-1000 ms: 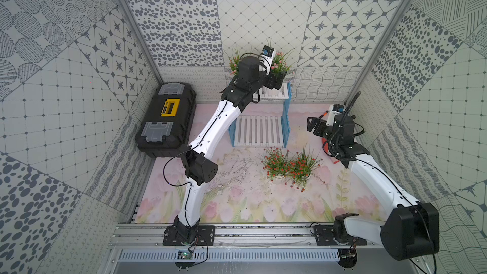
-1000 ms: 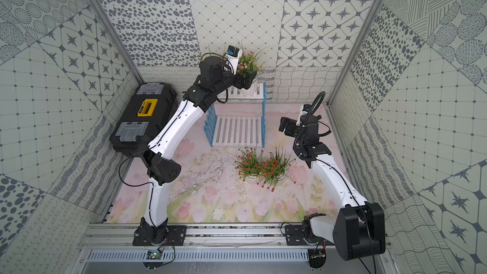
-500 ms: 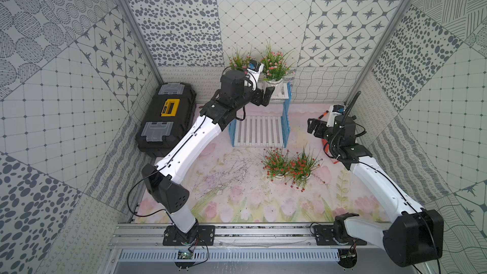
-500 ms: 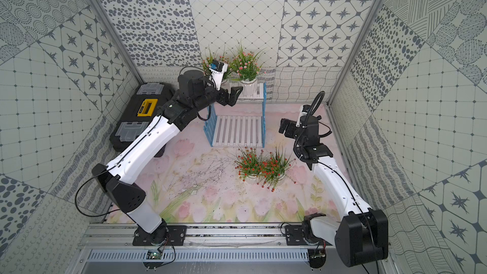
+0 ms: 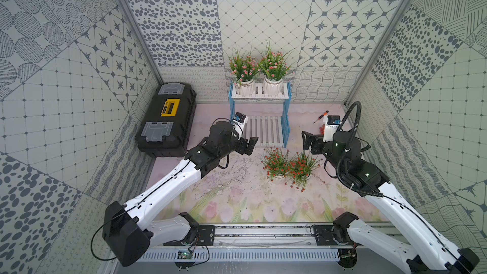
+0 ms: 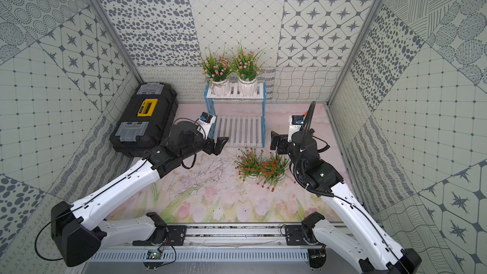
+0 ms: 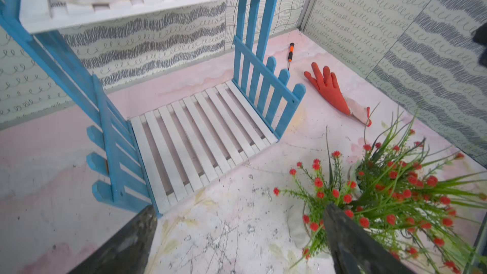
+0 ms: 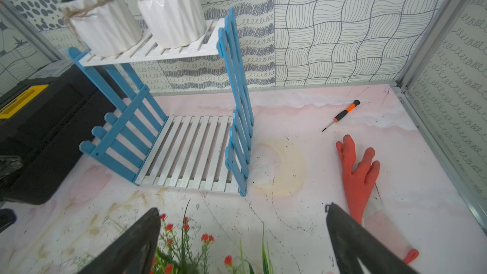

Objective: Place the baby's breath potted plants on the rack by color
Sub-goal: Pick up the baby's breath potted plant from the center of the board.

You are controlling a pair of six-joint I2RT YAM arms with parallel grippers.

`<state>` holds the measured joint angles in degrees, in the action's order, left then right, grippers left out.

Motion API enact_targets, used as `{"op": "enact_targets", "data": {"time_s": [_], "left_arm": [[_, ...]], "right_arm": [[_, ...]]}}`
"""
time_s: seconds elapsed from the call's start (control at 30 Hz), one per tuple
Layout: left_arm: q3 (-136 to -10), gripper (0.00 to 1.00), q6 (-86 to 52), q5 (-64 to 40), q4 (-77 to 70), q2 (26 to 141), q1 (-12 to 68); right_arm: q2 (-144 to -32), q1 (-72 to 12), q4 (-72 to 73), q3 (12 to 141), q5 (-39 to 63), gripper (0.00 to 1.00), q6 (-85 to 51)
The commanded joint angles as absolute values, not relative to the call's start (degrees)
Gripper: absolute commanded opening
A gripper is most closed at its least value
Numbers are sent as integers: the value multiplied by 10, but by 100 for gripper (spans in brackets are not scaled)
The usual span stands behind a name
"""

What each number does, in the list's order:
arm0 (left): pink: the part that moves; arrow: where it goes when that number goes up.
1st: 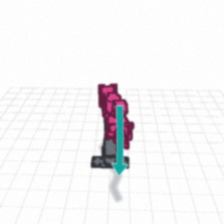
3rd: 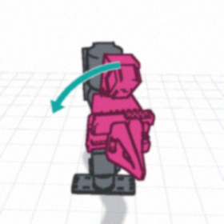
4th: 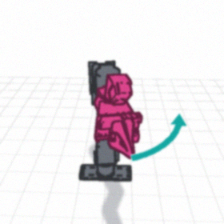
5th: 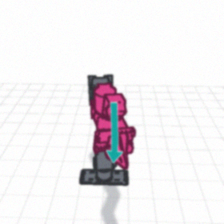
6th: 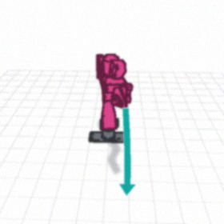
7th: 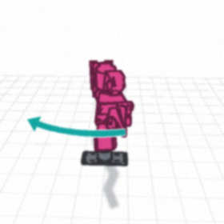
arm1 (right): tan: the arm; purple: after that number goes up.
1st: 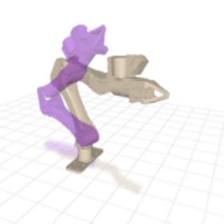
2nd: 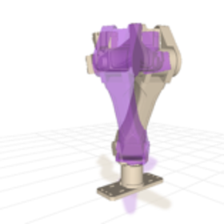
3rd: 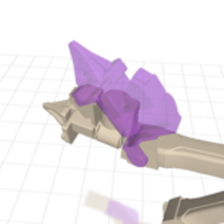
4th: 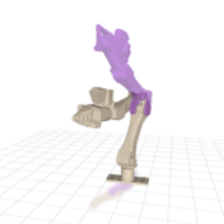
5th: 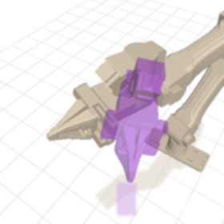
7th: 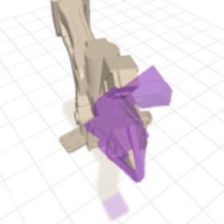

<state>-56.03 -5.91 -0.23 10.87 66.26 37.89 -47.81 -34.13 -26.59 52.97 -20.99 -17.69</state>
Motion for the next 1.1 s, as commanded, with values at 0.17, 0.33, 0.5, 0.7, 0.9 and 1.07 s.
{"op": "enact_targets", "data": {"time_s": [0.17, 0.33, 0.5, 0.7, 0.9, 1.07], "left_arm": [[-490, 99, -90, 64, 57, 629, 384], [-490, 98, -72, 97, 62, 637, 384], [-462, 99, -58, 114, 43, 613, 384], [-454, 99, -45, 126, 48, 605, 383], [-455, 99, -53, 114, 44, 605, 383], [-455, 98, -57, 111, 39, 603, 381]], "right_arm": [[-433, -538, -434, 488, -362, 96, -330], [-460, -693, -540, 495, -439, 98, -452], [-515, -805, -615, 487, -491, 98, -644], [-572, -869, -639, 461, -461, 98, -844], [-488, -899, -685, 382, -422, 98, -1031], [-386, -899, -608, 307, -437, 98, -996]]}}
